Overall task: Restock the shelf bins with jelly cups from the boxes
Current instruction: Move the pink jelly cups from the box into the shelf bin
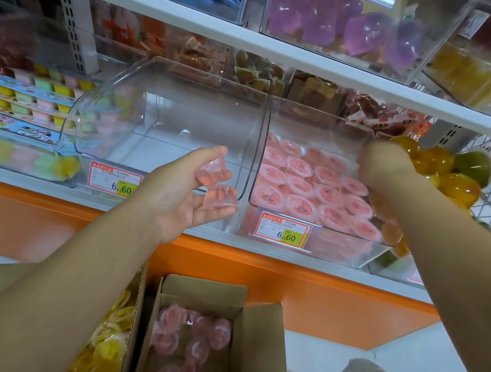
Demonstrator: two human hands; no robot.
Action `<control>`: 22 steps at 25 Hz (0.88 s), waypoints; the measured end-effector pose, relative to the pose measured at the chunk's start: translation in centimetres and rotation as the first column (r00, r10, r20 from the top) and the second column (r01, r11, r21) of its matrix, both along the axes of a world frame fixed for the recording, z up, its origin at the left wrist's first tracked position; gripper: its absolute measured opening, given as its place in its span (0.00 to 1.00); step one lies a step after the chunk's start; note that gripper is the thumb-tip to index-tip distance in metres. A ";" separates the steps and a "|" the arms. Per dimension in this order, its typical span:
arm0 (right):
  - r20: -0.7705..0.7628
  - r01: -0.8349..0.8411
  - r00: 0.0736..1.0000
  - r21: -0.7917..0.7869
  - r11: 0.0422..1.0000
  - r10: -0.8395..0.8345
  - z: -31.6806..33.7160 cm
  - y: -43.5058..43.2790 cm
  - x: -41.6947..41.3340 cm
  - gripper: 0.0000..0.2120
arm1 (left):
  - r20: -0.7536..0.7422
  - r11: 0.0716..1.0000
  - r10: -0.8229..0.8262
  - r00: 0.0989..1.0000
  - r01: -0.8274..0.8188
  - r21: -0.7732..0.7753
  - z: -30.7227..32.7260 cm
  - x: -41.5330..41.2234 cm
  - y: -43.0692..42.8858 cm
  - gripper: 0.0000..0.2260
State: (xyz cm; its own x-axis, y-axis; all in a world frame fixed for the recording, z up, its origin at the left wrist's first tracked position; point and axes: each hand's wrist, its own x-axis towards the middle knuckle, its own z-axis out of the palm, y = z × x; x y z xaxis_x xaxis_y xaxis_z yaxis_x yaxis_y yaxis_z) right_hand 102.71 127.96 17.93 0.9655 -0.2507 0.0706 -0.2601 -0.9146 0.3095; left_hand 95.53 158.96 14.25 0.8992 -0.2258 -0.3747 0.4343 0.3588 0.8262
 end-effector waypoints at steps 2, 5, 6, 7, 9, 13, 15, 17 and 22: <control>0.018 -0.032 0.999 0.081 0.996 0.031 0.2 0.5 -0.3 0.13 | -0.004 1.000 -0.004 1.000 0.004 -0.002 0.0 -0.1 0.1 0.20; -0.066 -0.041 0.996 0.201 0.979 0.055 -0.6 0.6 -1.3 0.14 | -0.008 1.000 -0.013 1.000 0.013 -0.009 0.1 -0.4 0.1 0.20; -0.084 -0.038 0.995 0.250 0.967 0.061 -0.7 0.7 -1.6 0.15 | -0.006 1.000 -0.018 1.000 0.018 -0.010 0.1 -0.5 0.2 0.20; -0.084 -0.031 0.995 0.305 0.952 0.060 -0.8 0.8 -2.0 0.16 | -0.002 1.000 -0.023 1.000 0.023 -0.010 0.1 -0.6 0.2 0.20; -0.067 0.003 0.997 0.414 0.910 0.027 -0.5 1.1 -2.5 0.19 | 0.004 0.999 -0.038 0.999 0.038 -0.010 0.2 -0.8 0.3 0.21; 0.036 0.036 0.997 0.614 0.789 -0.074 -0.1 1.8 -4.0 0.22 | 0.023 0.997 -0.067 0.998 0.067 -0.031 0.4 -1.3 0.5 0.16; 0.203 -0.067 0.971 0.743 0.666 -0.129 0.4 2.8 -4.7 0.17 | 0.055 0.994 -0.091 0.994 0.094 -0.048 0.6 -1.4 0.4 0.15; 0.213 -0.145 0.962 0.930 0.339 -0.172 1.3 5.3 -5.8 0.11 | 0.120 0.990 -0.129 0.984 0.134 -0.039 0.6 -1.5 0.3 0.22; 0.013 -0.017 0.987 0.999 0.029 0.159 2.0 11.5 -7.4 0.12 | 0.310 0.975 -0.221 0.925 0.203 0.090 0.4 -1.6 -1.1 0.32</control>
